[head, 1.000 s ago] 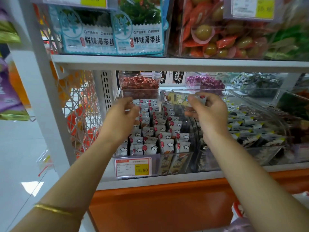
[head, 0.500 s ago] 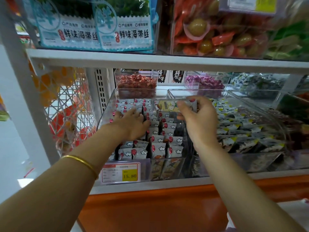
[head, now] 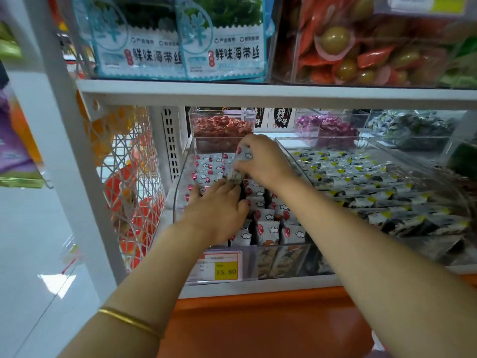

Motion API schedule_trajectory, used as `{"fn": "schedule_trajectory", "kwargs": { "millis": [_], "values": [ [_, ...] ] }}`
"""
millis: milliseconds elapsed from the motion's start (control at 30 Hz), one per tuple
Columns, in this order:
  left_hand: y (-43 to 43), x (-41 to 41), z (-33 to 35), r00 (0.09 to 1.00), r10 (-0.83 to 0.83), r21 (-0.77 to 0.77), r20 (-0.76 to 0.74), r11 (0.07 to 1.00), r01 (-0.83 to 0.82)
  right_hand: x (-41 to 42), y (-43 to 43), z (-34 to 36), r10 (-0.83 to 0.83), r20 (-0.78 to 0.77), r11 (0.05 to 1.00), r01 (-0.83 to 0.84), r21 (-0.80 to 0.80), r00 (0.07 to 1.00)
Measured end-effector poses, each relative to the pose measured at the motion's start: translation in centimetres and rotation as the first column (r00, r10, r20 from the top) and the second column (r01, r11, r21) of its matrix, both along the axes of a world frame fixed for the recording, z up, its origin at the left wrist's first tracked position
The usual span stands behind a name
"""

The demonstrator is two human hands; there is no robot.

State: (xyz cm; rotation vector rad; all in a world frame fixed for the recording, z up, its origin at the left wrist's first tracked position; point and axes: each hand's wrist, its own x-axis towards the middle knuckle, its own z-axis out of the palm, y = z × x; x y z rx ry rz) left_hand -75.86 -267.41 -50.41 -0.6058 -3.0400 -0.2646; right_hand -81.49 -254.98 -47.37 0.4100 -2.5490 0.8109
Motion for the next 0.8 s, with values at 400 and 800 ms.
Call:
{"fn": "schedule_trajectory", "kwargs": {
  "millis": [400,800],
  "values": [
    [-1.0,0.4,0.5,0.996,0.08,-0.02,0.037,0.997,-0.079,-2.2,-0.7,0.2,0.015,0.308,0.947,-0.113,0.3,0.951],
    [-0.9,0.7,0.9,0.993,0.086,-0.007,0.08,0.996,-0.086,-5.7,-2.0,-0.6,-0.132,0.128,0.906,0.067,0.418,0.983]
  ]
}}
